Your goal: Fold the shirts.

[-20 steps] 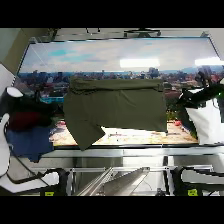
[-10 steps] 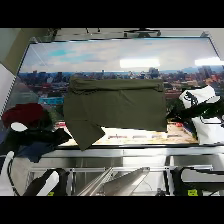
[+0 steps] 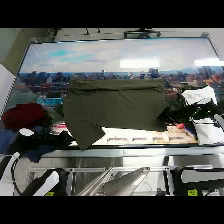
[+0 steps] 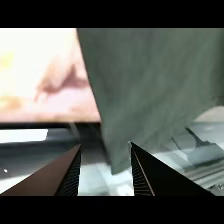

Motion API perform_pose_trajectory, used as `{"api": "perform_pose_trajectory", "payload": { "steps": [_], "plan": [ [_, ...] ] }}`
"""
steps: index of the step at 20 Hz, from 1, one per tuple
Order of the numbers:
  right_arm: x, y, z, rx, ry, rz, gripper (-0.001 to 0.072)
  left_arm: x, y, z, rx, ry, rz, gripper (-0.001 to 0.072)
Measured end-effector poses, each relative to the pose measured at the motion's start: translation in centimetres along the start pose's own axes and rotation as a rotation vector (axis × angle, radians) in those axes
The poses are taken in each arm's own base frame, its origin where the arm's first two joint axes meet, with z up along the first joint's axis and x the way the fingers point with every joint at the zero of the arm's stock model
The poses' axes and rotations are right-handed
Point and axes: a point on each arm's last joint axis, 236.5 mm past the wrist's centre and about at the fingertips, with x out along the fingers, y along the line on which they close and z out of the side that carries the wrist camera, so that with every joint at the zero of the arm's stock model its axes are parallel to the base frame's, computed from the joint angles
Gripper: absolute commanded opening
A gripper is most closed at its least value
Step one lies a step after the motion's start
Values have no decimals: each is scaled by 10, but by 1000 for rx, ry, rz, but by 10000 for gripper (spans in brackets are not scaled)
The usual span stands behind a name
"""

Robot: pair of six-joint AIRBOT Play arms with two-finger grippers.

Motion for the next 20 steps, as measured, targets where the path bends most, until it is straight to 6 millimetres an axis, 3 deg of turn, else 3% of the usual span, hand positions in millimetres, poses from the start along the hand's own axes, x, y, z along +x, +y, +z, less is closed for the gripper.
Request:
{"api": "perform_pose_trajectory", "payload": {
  "steps": [7,9,10,11,12,13,15,20],
  "plan": [
    [4,3,-4,-11,20,3,429,19,-22,49,-7,-1,-135,335],
    [4,4,-8,-12,37,9,426,27,-30,55,14,32,-164,333],
    [4,5,-11,-13,49,11,307,30,-36,57,28,56,-177,294],
    [4,3,-14,-18,60,4,189,32,-39,58,44,71,-181,124],
    [4,2,-17,-21,76,3,184,34,-40,61,65,81,-175,6],
    [4,3,-20,-26,86,7,177,34,-45,63,86,92,-180,6],
    [1,3,-25,-42,101,-3,19,32,-51,66,122,109,-184,5],
    [-25,17,-22,-53,45,33,19,6,-77,69,195,91,-234,23]
  ]
}}
